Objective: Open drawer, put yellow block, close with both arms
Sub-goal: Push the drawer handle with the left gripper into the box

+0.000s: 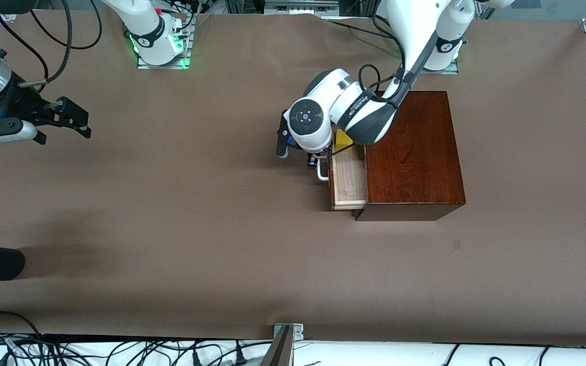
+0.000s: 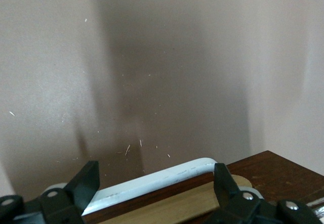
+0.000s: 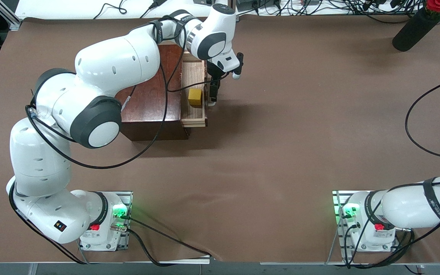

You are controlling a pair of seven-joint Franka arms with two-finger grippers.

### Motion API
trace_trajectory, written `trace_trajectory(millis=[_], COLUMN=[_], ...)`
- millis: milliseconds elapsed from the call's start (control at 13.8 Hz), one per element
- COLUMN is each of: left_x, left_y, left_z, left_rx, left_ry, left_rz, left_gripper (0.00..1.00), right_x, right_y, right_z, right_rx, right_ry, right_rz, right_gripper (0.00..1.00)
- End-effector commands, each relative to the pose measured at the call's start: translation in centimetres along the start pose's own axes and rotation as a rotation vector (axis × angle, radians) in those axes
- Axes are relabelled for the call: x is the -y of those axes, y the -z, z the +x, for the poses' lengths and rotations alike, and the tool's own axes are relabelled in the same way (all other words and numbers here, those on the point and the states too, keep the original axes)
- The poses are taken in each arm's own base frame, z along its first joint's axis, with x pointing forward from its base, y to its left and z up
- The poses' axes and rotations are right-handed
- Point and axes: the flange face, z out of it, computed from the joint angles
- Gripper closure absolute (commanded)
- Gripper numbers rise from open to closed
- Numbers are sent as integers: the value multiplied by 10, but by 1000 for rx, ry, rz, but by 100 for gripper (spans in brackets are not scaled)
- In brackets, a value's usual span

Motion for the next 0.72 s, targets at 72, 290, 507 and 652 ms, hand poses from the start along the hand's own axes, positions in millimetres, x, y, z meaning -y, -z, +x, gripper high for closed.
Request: trace_trajectory(millis=[72, 290, 507, 652], left_x=[5, 1, 1, 0], left_y=[-9, -11, -13, -14], left_z=[-58, -56, -69, -73], left_rx=[199, 215, 285, 326], left_ry=[18, 13, 17, 18], left_rz=[-65, -82, -101, -104], left_gripper=[0, 0, 0, 0], right_x=[4, 1, 0, 0], right_y=[7, 4, 6, 5], right_z=[1, 0, -1, 0], right_rx=[-4, 7, 9, 11], right_ry=[-9, -14, -10, -4], right_rz=[17, 17, 15, 13], right_gripper=[0, 0, 0, 0])
